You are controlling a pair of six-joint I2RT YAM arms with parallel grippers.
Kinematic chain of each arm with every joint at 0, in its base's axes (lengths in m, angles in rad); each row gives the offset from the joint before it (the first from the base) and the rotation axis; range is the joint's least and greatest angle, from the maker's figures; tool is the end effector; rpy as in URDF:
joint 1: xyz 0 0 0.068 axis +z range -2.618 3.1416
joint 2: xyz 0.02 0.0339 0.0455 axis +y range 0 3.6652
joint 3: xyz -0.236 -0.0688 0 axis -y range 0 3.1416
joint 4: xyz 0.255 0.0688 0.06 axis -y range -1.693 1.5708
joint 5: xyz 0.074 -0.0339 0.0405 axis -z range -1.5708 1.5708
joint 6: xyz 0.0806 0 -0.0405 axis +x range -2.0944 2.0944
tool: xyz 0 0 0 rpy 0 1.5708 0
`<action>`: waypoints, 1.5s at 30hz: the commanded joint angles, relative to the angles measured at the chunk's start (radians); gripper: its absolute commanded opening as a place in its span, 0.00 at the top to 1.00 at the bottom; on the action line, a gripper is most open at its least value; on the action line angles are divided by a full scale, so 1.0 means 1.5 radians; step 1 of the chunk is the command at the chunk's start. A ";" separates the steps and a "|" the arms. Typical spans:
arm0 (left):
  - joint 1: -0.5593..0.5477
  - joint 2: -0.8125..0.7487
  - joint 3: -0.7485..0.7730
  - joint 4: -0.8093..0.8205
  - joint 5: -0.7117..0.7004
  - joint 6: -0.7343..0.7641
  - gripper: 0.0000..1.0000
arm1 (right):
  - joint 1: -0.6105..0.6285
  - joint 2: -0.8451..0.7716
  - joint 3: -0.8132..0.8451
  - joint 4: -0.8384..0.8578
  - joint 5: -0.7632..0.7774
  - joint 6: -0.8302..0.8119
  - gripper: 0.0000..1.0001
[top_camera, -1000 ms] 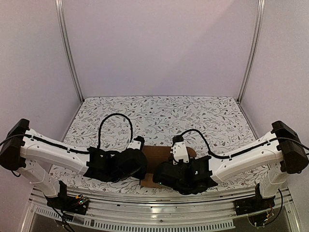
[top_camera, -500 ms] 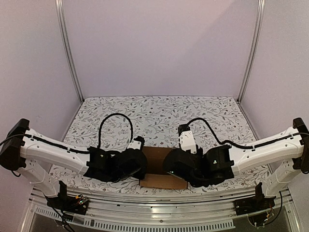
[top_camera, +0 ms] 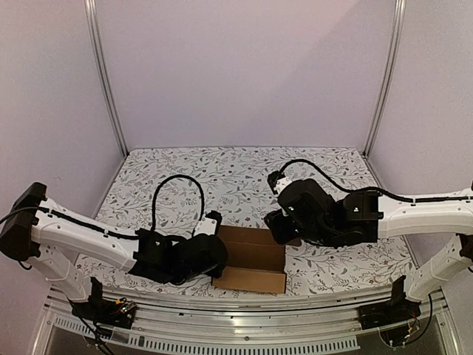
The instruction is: Fold the paper box
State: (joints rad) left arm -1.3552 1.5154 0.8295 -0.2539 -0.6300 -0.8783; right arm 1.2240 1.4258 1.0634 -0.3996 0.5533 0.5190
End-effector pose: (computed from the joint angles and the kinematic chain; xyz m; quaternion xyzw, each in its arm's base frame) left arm 0.1158 -0.3067 0.1217 0.1201 0.9010 -0.1360 0.3941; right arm 0.1584 0.3136 0.2143 -0.2045 0.8671 0.1280 0.4358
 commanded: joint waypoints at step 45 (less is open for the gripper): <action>-0.075 0.365 -0.068 0.577 -0.251 0.169 1.00 | -0.099 0.087 -0.010 0.042 -0.051 0.023 0.84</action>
State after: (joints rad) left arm -1.4807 1.9598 0.7910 0.6170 -1.1358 -0.6846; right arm 1.0805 1.5356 1.0672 -0.3664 0.4709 0.5213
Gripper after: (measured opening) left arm 0.008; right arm 0.172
